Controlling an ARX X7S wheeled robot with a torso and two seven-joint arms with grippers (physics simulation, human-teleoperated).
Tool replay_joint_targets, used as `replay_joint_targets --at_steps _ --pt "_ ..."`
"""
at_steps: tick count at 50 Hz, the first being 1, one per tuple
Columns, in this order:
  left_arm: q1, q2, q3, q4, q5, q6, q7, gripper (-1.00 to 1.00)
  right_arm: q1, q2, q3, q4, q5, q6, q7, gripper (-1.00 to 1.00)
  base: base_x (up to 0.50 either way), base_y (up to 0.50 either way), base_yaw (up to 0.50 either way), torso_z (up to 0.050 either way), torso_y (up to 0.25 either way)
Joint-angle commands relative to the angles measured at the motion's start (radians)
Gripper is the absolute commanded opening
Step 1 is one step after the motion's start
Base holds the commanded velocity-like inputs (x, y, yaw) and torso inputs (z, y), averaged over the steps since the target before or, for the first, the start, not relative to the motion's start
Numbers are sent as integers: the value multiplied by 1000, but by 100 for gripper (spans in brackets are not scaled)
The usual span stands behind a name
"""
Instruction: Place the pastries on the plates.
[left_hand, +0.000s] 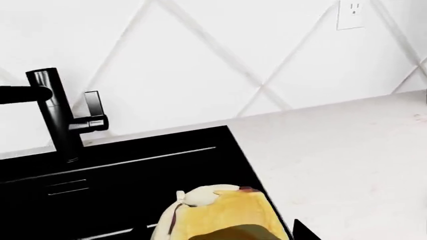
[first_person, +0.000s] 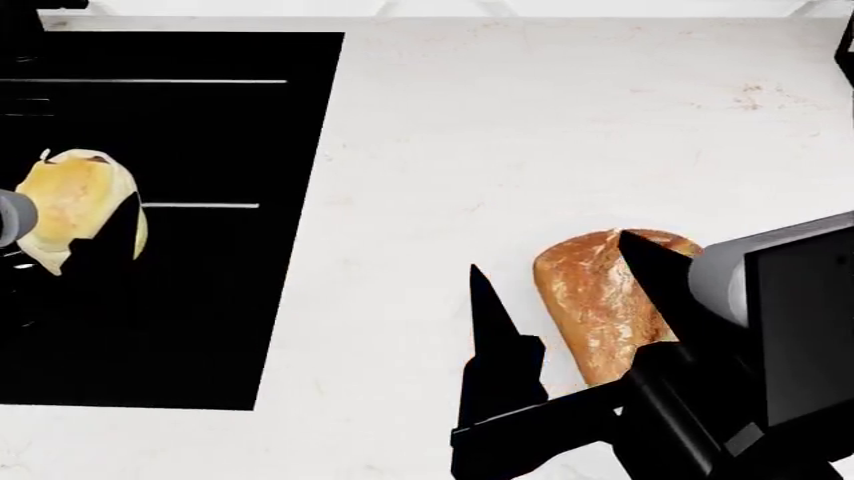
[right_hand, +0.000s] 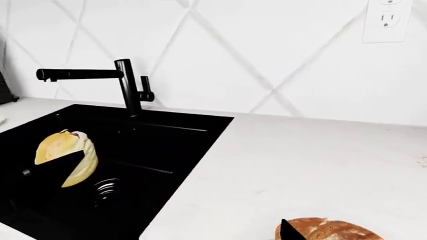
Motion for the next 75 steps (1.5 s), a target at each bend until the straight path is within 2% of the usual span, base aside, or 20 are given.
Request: replay_joint_targets --at_steps 1,75 --pt "-2 -4 -16 14 -22 -4 -21 -100 -13 -3 1 -4 -20 -8 -19 100 0 500 0 0 0" --pt "28 -31 -32 43 -49 9 -37 -100 -58 13 -26 -12 -90 -58 -68 100 2 500 0 0 0"
